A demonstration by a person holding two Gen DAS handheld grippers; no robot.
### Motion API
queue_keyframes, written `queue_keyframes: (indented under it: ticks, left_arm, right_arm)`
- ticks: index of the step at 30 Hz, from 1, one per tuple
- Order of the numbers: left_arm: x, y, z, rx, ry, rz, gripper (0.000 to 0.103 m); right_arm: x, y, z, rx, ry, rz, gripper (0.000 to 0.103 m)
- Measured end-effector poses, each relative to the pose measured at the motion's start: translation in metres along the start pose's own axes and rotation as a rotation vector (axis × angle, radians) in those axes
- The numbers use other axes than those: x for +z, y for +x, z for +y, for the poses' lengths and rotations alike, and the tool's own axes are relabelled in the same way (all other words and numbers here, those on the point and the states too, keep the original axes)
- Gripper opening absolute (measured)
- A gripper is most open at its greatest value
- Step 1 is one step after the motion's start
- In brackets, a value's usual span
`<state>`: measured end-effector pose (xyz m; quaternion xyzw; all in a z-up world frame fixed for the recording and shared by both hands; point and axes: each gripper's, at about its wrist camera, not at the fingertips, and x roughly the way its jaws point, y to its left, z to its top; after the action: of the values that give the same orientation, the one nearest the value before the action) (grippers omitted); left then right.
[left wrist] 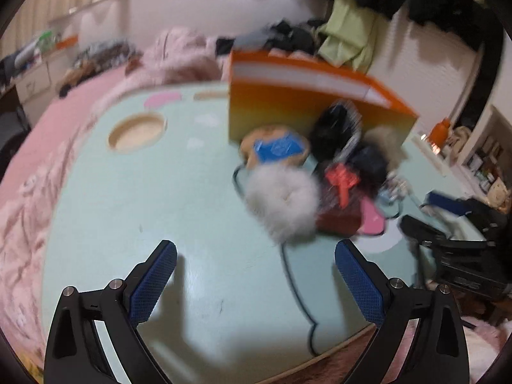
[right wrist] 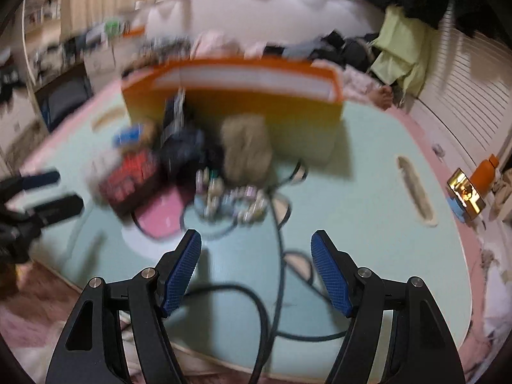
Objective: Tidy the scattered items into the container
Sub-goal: 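Reach the right gripper to the pastel beaded bracelet and grasp it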
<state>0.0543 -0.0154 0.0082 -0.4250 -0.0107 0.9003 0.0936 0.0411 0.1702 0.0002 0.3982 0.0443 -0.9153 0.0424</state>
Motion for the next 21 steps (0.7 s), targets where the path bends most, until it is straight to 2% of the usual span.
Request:
queue_keyframes:
  ticks: [3, 4, 5, 17, 21]
  left_arm:
    - [-0.002, 0.006, -0.007, 0.075, 0.056, 0.008, 0.103]
    - [-0.002, 0.008, -0.009, 0.071, 0.078, 0.008, 0.103]
    - [-0.003, 0.009, -0.01, 0.059, 0.09, 0.012, 0.103]
    - [-0.002, 0.01, -0.008, 0.049, 0.099, 0.006, 0.103]
    - [-0.001, 0.009, -0.009, 0.048, 0.102, 0.005, 0.103]
  right_arm:
    - [-0.002, 0.001, -0.001, 0.005, -0.002, 0.018, 0.092]
    - [-0.003, 0.004, -0.004, 0.03, 0.009, 0.033, 0.099]
    - [-0.003, 0.006, -0.005, 0.028, 0.005, 0.039, 0.103]
    - [-0.007, 0.006, -0.008, 0.047, -0.002, -0.001, 0.103]
    - [0.006, 0.006, -0.017, 0.159, 0.077, -0.016, 0.103]
